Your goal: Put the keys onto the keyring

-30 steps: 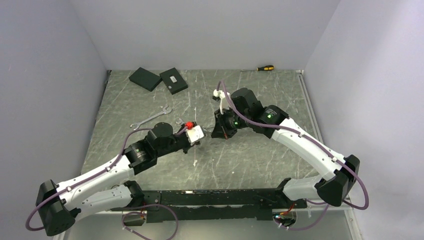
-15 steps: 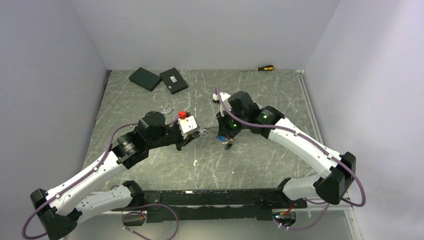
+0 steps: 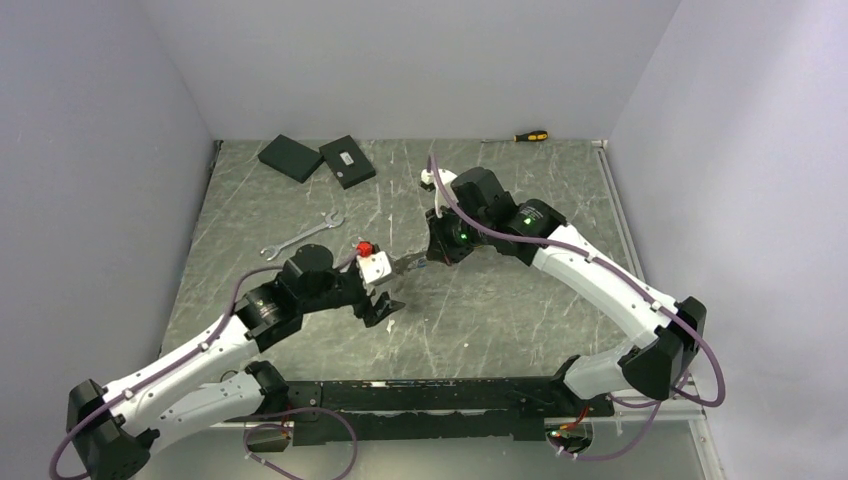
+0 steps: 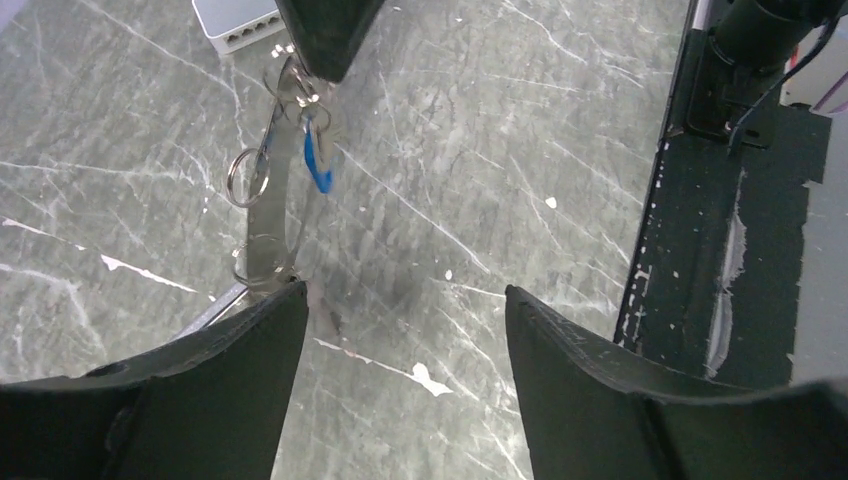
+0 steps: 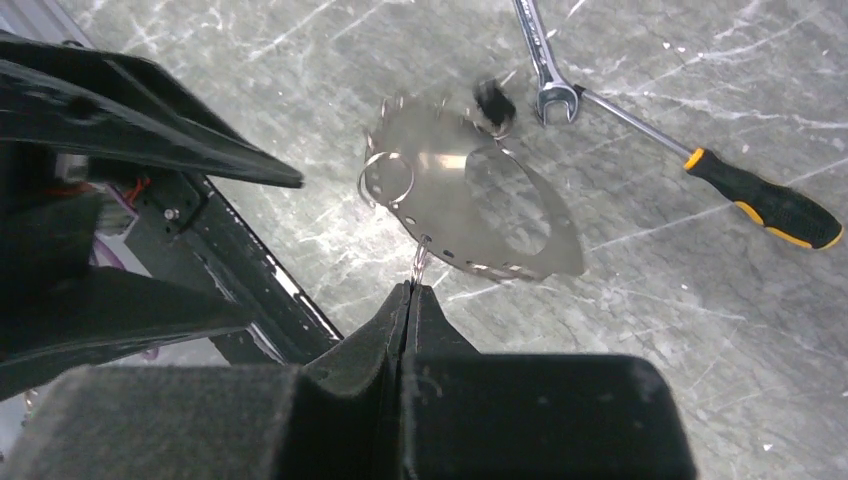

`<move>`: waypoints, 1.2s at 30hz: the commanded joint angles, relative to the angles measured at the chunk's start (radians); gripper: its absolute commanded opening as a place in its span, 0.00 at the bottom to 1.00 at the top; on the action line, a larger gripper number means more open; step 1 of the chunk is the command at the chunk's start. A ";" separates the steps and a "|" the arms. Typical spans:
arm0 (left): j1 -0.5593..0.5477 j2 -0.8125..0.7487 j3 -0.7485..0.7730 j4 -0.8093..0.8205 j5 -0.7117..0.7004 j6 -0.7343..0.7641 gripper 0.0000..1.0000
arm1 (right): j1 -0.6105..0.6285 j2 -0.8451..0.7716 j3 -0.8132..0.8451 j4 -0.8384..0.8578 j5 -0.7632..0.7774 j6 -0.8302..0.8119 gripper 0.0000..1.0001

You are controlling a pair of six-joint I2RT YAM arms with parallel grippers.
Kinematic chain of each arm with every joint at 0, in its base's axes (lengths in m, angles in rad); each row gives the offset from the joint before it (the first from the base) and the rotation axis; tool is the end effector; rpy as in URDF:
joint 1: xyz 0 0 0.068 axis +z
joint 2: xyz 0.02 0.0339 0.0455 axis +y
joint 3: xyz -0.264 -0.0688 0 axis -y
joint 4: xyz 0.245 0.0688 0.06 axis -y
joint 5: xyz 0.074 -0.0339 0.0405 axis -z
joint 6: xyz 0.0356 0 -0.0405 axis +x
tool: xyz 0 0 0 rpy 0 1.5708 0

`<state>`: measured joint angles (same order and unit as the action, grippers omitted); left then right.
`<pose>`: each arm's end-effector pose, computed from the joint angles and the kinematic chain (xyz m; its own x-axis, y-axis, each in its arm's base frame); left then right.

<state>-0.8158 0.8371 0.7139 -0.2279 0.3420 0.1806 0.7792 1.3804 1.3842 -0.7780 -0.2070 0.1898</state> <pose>0.1247 -0.1500 0.3020 -0.0699 0.3212 -0.9444 0.9296 0.3645 0.0552 0.2031 0.2108 0.3576 -0.6380 -0.3706 -0.6750 -0.6842 0.6751 0.2760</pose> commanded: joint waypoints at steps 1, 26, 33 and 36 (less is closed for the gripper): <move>0.003 0.004 -0.075 0.250 -0.015 -0.025 0.78 | -0.006 0.000 0.070 0.016 -0.032 0.038 0.00; -0.013 0.071 -0.014 0.269 0.054 -0.150 0.67 | -0.015 0.015 0.178 -0.083 0.121 0.249 0.00; -0.015 0.172 -0.097 0.608 0.091 -0.336 0.66 | -0.019 -0.021 0.147 -0.033 0.104 0.358 0.00; -0.028 0.224 -0.097 0.693 0.079 -0.357 0.67 | -0.020 -0.048 0.140 -0.018 0.115 0.392 0.00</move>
<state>-0.8284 1.0138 0.6197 0.2760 0.4000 -0.0872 0.7658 1.4002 1.5120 -0.8600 -0.1097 0.4992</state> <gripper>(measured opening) 0.662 0.010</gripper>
